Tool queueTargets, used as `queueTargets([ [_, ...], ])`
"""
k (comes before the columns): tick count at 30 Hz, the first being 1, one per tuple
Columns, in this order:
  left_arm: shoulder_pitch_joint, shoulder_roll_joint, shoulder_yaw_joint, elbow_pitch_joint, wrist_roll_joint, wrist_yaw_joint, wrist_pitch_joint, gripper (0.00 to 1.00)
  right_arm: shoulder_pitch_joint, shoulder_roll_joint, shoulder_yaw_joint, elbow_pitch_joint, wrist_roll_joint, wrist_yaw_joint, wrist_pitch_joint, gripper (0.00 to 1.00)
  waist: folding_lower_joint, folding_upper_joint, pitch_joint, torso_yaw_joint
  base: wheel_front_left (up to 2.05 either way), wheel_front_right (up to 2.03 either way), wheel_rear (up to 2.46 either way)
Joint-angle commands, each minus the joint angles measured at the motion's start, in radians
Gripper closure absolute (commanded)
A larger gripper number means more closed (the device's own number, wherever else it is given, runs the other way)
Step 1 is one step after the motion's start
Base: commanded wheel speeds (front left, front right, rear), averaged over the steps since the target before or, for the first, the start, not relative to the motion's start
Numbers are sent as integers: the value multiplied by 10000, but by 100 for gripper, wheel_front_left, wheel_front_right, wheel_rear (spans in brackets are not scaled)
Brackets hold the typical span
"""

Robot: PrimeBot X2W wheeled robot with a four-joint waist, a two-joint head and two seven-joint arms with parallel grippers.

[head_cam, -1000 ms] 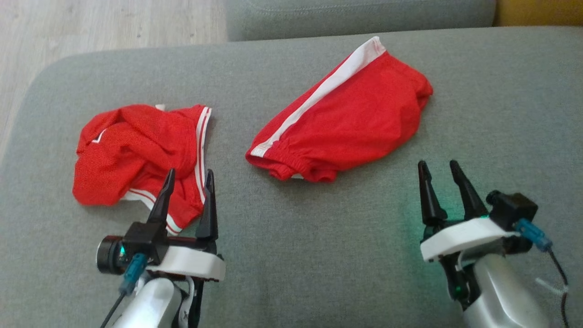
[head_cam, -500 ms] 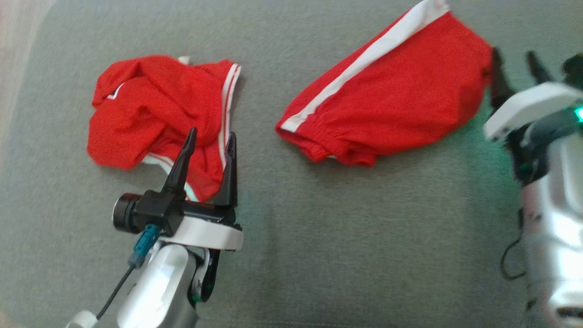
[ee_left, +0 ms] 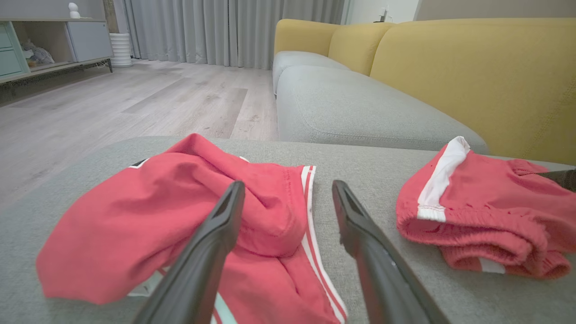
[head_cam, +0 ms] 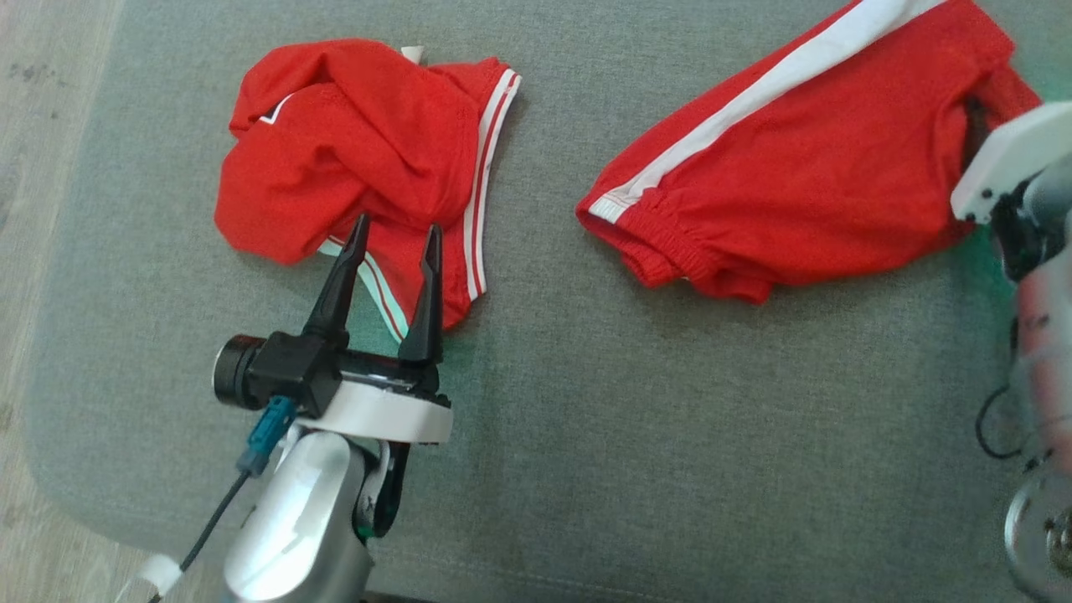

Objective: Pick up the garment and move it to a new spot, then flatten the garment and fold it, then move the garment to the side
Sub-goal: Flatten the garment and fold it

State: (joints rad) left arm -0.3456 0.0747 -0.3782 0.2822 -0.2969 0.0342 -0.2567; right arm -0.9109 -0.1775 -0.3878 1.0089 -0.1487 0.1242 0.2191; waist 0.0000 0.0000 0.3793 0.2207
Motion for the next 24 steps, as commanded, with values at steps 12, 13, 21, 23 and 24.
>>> queueTargets([
  [12,-38,-104,945,-111,421,-261,-51,0,-500,-259,944,974,622,65,-1323,100,0,0,-524,-673,0,0,0],
  [13,0,-113,993,-106,437,-276,-51,0,-419,-361,946,993,800,65,-1496,100,0,0,-604,-750,0,0,0],
  [21,470,-158,1284,-69,615,-408,-51,0,1020,-1189,481,996,2120,65,-2243,100,0,0,-1289,-1457,0,0,0],
  [23,576,-165,1325,-55,663,-443,-51,0,1399,-1298,235,958,2305,65,-2366,100,0,0,-1419,-1589,0,0,0],
  [24,619,-168,1346,-46,685,-460,-51,0,1551,-1313,129,938,2389,65,-2417,100,0,0,-1475,-1636,0,0,0],
])
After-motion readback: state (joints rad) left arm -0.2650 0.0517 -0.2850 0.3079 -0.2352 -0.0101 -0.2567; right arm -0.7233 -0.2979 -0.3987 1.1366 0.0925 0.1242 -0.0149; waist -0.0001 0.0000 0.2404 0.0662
